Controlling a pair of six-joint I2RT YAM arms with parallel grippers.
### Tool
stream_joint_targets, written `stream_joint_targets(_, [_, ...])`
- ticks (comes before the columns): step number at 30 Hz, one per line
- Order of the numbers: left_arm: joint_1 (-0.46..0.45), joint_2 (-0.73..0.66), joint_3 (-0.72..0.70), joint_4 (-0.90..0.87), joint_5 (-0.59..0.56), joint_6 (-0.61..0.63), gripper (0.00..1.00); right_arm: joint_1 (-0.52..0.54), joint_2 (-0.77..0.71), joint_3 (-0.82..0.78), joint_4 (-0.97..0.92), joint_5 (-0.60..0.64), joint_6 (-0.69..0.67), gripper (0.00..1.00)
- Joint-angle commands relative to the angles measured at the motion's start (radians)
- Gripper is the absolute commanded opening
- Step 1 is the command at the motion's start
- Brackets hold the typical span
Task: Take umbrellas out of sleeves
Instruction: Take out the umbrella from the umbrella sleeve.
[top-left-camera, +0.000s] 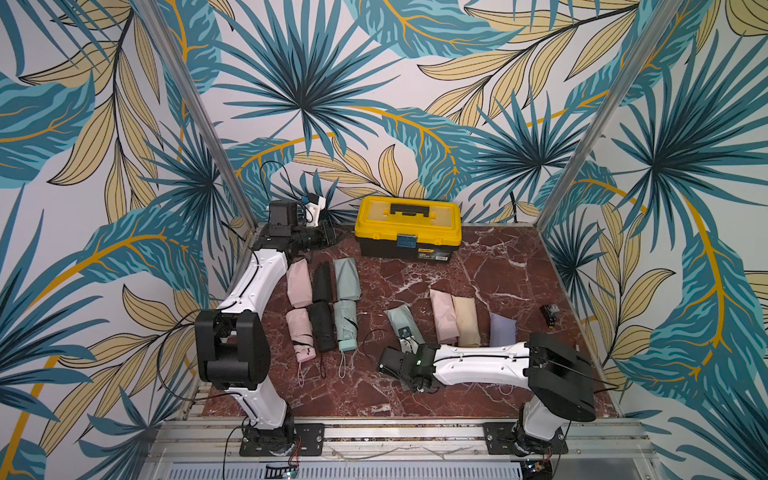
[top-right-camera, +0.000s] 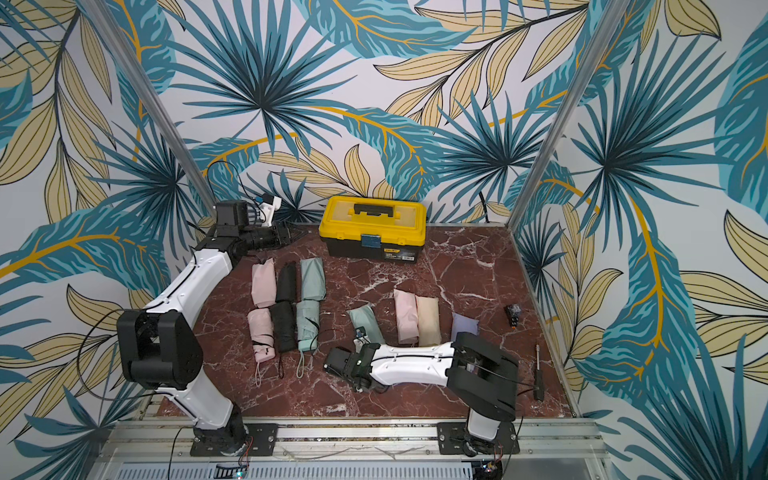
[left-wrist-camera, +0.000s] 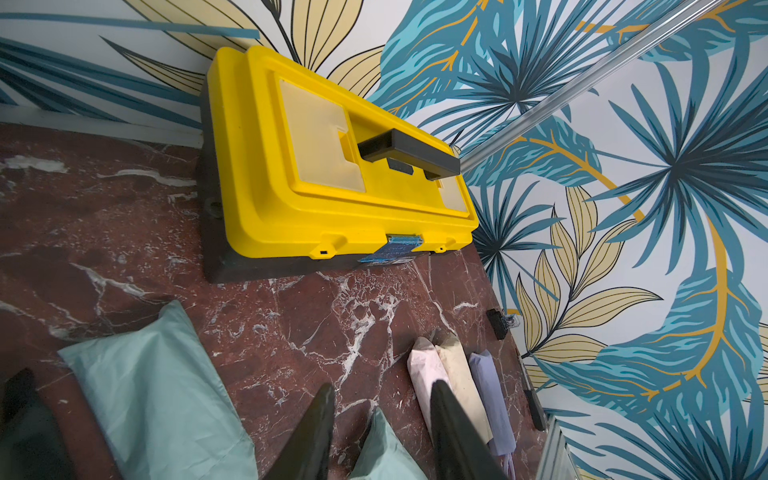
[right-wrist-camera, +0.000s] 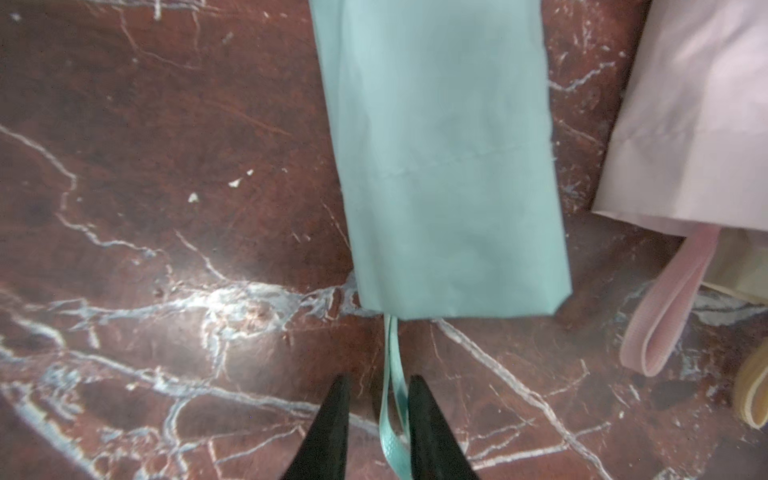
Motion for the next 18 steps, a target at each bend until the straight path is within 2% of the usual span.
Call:
stream_joint_targets(1, [0.011,-0.011,0.032,0.015,0.007,-0.002,0.4,0.004,0.028,0.027,-0.066,0.046,0.006,0.27])
stream_joint_targets(18, [0.013,0.002,0.035,0.015,0.011,-0.004,0.4,0.012,0.037,-0.059,-0.003,0.009,0.071,0.21])
